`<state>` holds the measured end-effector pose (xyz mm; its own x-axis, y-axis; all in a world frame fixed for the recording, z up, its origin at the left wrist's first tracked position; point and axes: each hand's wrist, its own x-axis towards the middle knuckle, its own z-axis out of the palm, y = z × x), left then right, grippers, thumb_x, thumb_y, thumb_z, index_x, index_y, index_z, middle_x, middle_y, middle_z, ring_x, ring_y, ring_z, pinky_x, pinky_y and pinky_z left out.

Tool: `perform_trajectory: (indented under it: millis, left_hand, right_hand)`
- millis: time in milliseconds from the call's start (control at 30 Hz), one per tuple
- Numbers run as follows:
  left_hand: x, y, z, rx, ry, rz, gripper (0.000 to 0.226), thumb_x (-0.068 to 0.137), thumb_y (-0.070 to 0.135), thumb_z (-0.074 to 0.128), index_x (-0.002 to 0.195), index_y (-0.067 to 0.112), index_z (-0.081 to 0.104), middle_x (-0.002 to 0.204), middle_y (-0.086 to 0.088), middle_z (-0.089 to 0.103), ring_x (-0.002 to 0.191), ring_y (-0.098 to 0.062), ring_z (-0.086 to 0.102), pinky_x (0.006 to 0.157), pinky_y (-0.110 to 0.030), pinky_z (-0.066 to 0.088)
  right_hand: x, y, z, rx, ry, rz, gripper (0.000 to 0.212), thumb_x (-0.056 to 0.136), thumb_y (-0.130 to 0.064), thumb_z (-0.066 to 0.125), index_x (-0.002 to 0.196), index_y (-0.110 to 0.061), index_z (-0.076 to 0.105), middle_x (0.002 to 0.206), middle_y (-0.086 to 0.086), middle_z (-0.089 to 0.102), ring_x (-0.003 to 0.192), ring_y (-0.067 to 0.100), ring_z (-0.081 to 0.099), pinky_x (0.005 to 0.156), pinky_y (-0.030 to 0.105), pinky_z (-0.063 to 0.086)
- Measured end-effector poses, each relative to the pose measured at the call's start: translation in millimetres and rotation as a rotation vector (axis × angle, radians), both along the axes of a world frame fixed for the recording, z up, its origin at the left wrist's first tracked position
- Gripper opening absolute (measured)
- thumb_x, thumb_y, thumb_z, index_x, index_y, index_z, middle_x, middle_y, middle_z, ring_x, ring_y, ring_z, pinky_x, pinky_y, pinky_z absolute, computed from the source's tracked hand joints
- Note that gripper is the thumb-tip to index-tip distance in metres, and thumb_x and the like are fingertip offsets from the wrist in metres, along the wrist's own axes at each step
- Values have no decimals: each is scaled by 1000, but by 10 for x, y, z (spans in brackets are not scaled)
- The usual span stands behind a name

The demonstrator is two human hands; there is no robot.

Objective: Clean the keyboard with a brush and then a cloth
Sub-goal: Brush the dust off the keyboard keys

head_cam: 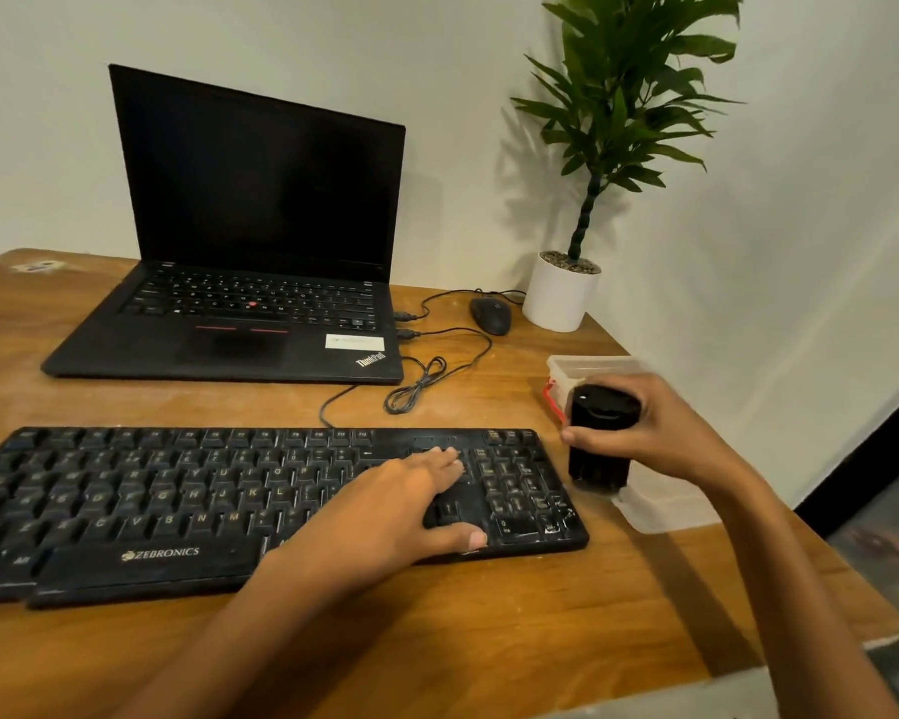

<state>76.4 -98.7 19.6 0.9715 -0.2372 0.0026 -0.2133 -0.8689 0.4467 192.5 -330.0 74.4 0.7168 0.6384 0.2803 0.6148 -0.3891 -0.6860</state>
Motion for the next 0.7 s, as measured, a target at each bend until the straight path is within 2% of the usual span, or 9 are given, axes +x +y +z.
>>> perform_trajectory:
  millis: [67,167,267,367,467,533,633,700]
  left_hand:
    - [0,-4,3,8,5,5,81,82,61,48,147,25,16,154,12,9,140,-4,12,113,-27,15]
    - [-16,-14,14,17,13,3,80,83,61,47,147,26,15,155,12,7,141,-4,10,113,-27,14]
    - [-23,-9,13,21,8,-1,79,83,61,46,147,26,15,155,12,7,141,-4,10,113,-27,14]
    - [-9,-8,5,29,14,-4,79,83,61,46,147,26,15,155,11,7,141,-5,10,113,-29,15]
    - [3,0,-5,24,18,-8,79,82,62,46,146,25,16,155,11,6,141,-5,10,113,-30,15]
    - [6,-2,-6,22,15,-12,79,82,62,46,146,26,17,155,11,7,141,-4,10,113,-29,15]
    - [0,-1,-2,9,8,-10,79,82,61,47,146,26,17,155,11,7,140,-3,10,113,-27,14]
    - [-10,-2,6,6,10,-13,79,82,61,47,146,26,17,155,11,7,140,-4,10,113,-27,15]
  right_hand:
    - [-18,9,29,57,8,33,38,64,-41,74,83,-9,66,78,5,67,78,17,65,67,24,51]
    - [-72,221,-11,131,123,183,31,69,-26,74,88,-4,66,85,13,68,86,25,65,74,33,55]
    - [-1,470,-66,45,82,160,35,69,-34,73,85,-5,64,79,12,64,80,25,62,68,31,50]
    - [106,525,-3,136,-32,67,37,67,-39,73,87,-10,65,82,8,67,81,22,64,71,36,52]
    - [79,530,-14,76,51,200,35,70,-32,73,88,-5,64,84,15,66,83,30,63,71,40,52]
    - [92,535,-57,18,71,185,38,70,-35,73,86,-2,62,80,17,63,78,32,61,66,37,49]
    - [148,516,-40,94,-13,66,35,68,-38,76,88,-11,65,79,5,65,78,17,63,69,30,50]
    - [73,516,-37,82,29,129,33,68,-37,74,91,-14,65,84,4,67,83,16,65,71,28,53]
